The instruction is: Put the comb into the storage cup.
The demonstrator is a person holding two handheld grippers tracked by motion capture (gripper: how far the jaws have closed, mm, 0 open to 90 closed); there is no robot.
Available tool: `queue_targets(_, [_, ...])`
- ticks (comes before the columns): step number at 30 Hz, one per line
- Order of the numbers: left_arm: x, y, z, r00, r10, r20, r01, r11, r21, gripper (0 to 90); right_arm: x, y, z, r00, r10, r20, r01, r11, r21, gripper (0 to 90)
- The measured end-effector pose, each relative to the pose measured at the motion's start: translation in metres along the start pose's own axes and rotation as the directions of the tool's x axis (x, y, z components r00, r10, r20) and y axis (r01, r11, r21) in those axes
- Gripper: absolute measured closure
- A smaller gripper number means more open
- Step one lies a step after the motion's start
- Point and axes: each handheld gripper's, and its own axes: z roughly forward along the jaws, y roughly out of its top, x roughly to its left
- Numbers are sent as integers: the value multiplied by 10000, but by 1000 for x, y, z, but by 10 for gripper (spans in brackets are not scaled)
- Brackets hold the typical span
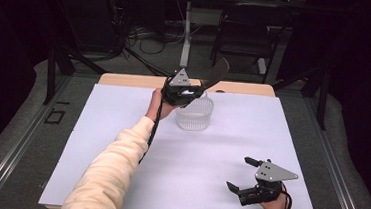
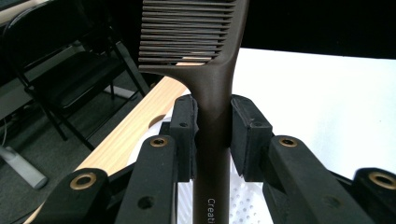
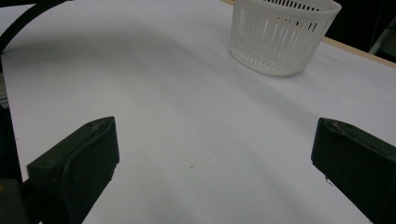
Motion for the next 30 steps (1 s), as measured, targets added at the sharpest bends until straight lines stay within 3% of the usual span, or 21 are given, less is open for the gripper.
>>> queue_targets(30, [-2, -9, 10, 9985, 161, 515, -190, 9982, 568, 724, 0, 0, 0, 10000, -63, 11, 63, 10000, -48, 4])
